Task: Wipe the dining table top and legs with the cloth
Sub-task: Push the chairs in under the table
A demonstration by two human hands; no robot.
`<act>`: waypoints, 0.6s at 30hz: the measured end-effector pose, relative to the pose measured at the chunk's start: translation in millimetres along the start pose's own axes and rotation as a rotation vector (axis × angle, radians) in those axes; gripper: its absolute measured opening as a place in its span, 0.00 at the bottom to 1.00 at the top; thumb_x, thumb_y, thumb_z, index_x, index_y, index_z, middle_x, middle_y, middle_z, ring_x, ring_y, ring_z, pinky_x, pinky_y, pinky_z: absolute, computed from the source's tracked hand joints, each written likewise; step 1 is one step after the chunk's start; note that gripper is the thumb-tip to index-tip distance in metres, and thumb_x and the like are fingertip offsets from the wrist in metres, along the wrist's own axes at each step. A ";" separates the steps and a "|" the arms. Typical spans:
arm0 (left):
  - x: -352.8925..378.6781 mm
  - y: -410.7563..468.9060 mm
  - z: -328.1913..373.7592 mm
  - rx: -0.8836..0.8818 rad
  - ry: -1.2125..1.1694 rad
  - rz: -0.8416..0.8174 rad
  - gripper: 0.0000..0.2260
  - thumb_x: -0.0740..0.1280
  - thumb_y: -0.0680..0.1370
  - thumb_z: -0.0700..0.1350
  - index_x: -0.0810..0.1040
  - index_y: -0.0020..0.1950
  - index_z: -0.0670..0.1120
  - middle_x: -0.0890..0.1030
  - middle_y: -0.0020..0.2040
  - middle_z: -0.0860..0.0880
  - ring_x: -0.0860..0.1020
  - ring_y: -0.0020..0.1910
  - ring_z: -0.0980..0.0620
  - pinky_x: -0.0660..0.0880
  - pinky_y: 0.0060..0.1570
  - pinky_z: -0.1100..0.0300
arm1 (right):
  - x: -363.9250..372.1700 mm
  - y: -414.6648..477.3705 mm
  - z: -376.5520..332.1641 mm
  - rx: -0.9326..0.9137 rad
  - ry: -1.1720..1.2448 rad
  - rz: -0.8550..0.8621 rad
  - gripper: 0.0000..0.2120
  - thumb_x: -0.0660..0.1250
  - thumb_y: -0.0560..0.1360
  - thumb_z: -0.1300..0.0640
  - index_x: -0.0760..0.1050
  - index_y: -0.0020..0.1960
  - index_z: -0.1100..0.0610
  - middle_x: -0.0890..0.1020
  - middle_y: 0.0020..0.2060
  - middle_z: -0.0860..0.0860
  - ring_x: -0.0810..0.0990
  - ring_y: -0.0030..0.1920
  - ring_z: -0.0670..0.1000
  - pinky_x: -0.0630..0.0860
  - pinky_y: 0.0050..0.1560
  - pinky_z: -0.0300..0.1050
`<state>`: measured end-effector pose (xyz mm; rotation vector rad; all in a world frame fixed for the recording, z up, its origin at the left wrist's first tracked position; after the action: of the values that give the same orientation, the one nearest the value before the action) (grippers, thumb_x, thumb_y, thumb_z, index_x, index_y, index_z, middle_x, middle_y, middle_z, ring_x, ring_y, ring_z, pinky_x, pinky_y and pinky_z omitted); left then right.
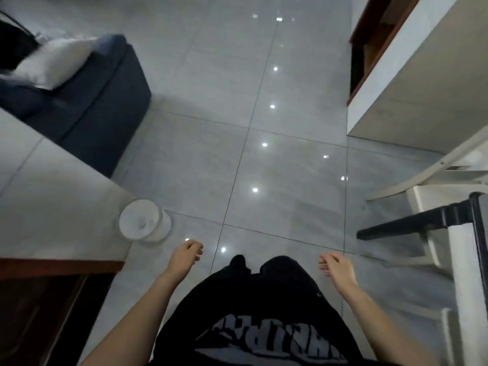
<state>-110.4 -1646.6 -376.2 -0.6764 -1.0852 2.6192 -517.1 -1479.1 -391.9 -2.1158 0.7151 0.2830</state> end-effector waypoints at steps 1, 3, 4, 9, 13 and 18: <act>4.1 14.3 25.4 0.023 0.028 -0.025 0.08 0.63 0.78 0.44 0.78 0.43 0.42 0.79 0.40 0.45 0.74 0.36 0.49 0.69 0.37 0.58 | -3.2 2.1 -4.1 0.022 0.014 0.029 0.09 0.64 0.78 0.60 0.78 0.42 0.61 0.81 0.36 0.56 0.78 0.37 0.54 0.75 0.40 0.46; 16.9 42.3 64.3 0.047 0.080 -0.084 0.08 0.63 0.78 0.44 0.78 0.45 0.41 0.79 0.40 0.46 0.74 0.37 0.50 0.69 0.38 0.59 | -9.1 7.7 -7.5 0.065 0.049 0.073 0.10 0.64 0.78 0.60 0.78 0.41 0.62 0.81 0.36 0.57 0.78 0.38 0.55 0.76 0.43 0.50; 24.1 56.4 81.2 0.056 0.094 -0.107 0.08 0.62 0.79 0.44 0.78 0.45 0.42 0.79 0.40 0.47 0.74 0.37 0.50 0.69 0.38 0.59 | -11.7 11.6 -9.5 0.088 0.067 0.089 0.10 0.64 0.78 0.60 0.79 0.41 0.63 0.81 0.37 0.58 0.79 0.38 0.56 0.77 0.45 0.51; 60.4 125.9 153.7 0.071 0.193 -0.199 0.09 0.62 0.79 0.45 0.79 0.44 0.45 0.79 0.40 0.48 0.74 0.38 0.49 0.69 0.39 0.58 | -24.2 54.7 -38.0 0.176 0.144 0.157 0.11 0.63 0.79 0.60 0.78 0.42 0.65 0.82 0.39 0.61 0.81 0.41 0.58 0.79 0.48 0.54; 85.8 166.2 225.7 0.089 0.172 -0.183 0.09 0.61 0.80 0.43 0.78 0.45 0.43 0.79 0.40 0.46 0.75 0.37 0.49 0.70 0.40 0.58 | -37.6 116.9 -101.7 0.134 0.228 0.177 0.10 0.63 0.79 0.62 0.78 0.42 0.65 0.80 0.35 0.57 0.77 0.37 0.54 0.75 0.39 0.45; 99.4 214.6 313.9 0.101 0.138 -0.137 0.09 0.60 0.80 0.41 0.79 0.46 0.42 0.79 0.41 0.44 0.75 0.37 0.48 0.71 0.40 0.58 | -58.7 206.0 -205.8 0.098 0.311 0.153 0.09 0.64 0.77 0.62 0.78 0.39 0.59 0.81 0.36 0.57 0.78 0.34 0.52 0.74 0.35 0.42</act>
<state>-358.9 -1950.9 -367.2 -0.7218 -0.9186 2.4532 -696.2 -1715.7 -379.0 -2.0359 1.0536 -0.0011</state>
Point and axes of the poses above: each hand's wrist, its own y-axis towards the middle knuckle, its own x-axis out of the palm, z = x × y, the point moved 7 cm from there along y, towards the middle knuckle
